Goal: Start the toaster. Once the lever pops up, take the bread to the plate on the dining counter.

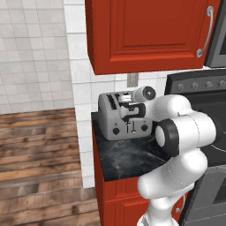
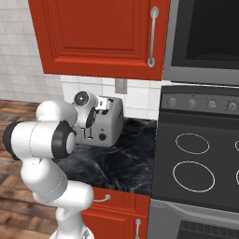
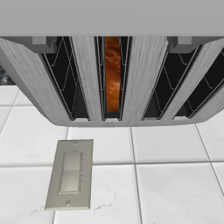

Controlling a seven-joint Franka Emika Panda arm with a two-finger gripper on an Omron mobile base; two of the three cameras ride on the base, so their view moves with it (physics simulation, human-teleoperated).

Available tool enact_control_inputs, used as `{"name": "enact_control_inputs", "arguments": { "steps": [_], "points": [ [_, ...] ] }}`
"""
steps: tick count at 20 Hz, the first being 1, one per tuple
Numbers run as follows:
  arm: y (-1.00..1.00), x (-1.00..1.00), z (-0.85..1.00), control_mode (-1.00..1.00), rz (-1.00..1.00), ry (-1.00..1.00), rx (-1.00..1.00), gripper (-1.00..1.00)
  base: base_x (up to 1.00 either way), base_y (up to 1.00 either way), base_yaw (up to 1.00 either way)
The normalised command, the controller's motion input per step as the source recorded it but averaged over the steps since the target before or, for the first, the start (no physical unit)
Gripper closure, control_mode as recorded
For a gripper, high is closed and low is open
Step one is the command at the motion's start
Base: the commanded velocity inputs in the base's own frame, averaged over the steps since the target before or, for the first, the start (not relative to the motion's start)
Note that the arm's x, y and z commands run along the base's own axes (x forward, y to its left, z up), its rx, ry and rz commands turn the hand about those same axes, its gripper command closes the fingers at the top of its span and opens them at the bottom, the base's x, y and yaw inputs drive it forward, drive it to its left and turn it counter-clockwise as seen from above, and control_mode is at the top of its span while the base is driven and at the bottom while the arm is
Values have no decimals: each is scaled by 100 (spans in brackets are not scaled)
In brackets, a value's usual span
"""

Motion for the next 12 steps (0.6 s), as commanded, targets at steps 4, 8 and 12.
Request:
{"name": "enact_control_inputs", "arguments": {
  "steps": [4, 8, 12],
  "points": [
    [0, 0, 0, -100, 0, 0, 0, -100, 0, 0, 0],
    [0, 0, 0, -100, 0, 0, 0, -100, 0, 0, 0],
    [0, 0, 0, -100, 0, 0, 0, -100, 0, 0, 0]
  ]
}}
